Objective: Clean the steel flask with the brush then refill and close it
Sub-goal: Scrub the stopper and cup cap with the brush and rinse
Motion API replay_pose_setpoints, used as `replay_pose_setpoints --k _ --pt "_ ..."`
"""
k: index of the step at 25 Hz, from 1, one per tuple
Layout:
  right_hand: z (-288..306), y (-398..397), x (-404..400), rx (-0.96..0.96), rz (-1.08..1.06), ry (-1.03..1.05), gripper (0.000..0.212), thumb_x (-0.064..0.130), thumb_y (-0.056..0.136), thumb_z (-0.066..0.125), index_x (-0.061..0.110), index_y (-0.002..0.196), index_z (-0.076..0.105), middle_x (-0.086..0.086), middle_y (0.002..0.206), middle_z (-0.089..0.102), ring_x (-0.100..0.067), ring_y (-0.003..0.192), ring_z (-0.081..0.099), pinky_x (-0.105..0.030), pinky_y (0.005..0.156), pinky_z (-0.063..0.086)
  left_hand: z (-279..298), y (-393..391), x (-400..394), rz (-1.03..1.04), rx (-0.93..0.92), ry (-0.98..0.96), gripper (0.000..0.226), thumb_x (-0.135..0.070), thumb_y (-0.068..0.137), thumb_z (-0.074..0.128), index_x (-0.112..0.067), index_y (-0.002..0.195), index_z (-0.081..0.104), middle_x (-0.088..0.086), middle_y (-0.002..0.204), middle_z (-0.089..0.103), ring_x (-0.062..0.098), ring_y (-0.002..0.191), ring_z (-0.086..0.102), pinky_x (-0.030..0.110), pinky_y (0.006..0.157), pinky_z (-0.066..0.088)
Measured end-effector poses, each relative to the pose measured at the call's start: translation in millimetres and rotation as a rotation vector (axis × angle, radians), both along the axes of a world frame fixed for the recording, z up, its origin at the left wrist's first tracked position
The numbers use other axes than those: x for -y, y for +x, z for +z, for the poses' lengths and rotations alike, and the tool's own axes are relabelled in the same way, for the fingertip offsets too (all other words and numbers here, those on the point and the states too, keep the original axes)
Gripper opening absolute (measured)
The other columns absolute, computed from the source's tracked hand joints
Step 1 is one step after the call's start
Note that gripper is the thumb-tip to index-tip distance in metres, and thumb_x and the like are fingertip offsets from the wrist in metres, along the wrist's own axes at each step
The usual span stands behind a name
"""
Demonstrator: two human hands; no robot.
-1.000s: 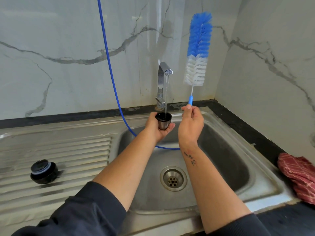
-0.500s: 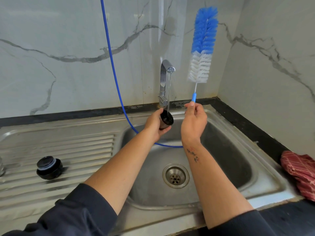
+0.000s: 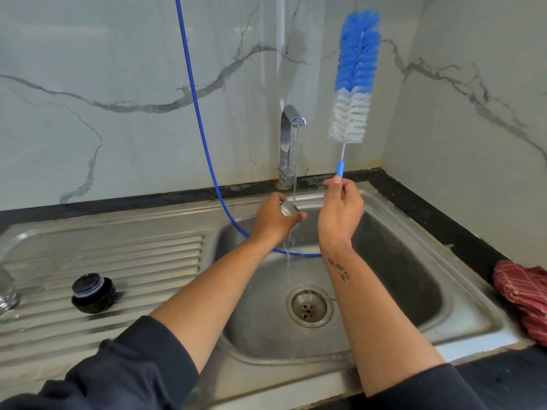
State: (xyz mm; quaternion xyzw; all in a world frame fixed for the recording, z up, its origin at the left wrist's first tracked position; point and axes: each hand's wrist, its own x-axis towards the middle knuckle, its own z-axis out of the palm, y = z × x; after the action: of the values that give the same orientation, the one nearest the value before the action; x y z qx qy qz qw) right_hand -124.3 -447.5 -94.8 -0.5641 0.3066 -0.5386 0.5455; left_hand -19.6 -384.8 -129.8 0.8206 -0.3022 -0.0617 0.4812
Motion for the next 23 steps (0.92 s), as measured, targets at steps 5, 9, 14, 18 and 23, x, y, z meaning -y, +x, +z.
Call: replay_pose_setpoints --k 5,9,14,18,23 --pt "0.9 -0.2 1.9 -0.005 -0.017 0.0 0.029 0.034 0.107 0.047 0.018 0.093 0.068 0.003 0.075 0.057 -0.01 0.067 0.048 -0.034 0.066 0.047 4.2 -14.3 13.0 0.003 -0.133 -0.083 0.045 -0.039 0.081 0.083 -0.02 0.113 0.059 0.002 0.104 0.069 0.019 0.087 0.066 0.031 0.069 0.05" --pt "2.5 -2.5 1.4 0.006 -0.013 0.004 0.032 0.037 0.107 0.046 0.019 0.092 0.069 0.005 0.076 0.058 -0.009 0.07 0.05 -0.034 0.07 0.048 9.5 -14.5 4.7 0.008 -0.704 -0.312 0.042 -0.045 0.094 0.07 -0.011 0.118 0.062 0.013 0.12 0.071 0.025 0.106 0.071 0.037 0.081 0.064" --pt "6.8 -6.5 -8.8 0.006 0.076 -0.068 0.036 0.045 0.107 0.043 0.026 0.091 0.069 0.006 0.068 0.05 -0.009 0.063 0.044 -0.029 0.061 0.042 21.9 -9.9 -30.5 0.038 -0.954 -0.534 0.047 -0.049 0.093 0.07 -0.013 0.122 0.064 0.011 0.117 0.072 0.023 0.106 0.07 0.034 0.069 0.062" --pt "5.0 -5.9 -16.9 -0.054 0.193 -0.208 0.032 0.045 0.106 0.046 0.024 0.098 0.069 0.01 0.067 0.05 -0.009 0.064 0.044 -0.032 0.062 0.042 33.3 2.8 -76.8 0.109 -1.099 -0.715 0.056 -0.061 0.089 0.067 -0.015 0.12 0.062 0.011 0.098 0.067 0.021 0.079 0.063 0.023 0.048 0.056" --pt "-3.0 -1.4 -22.5 -0.24 0.346 -0.5 0.022 0.042 0.103 0.054 0.029 0.094 0.069 0.001 0.067 0.058 -0.009 0.059 0.048 -0.033 0.059 0.042 48.9 27.8 -148.1 0.146 -1.057 -0.791 0.067 -0.079 0.085 0.054 -0.015 0.102 0.063 0.012 0.082 0.067 0.014 0.05 0.052 0.016 0.035 0.035"
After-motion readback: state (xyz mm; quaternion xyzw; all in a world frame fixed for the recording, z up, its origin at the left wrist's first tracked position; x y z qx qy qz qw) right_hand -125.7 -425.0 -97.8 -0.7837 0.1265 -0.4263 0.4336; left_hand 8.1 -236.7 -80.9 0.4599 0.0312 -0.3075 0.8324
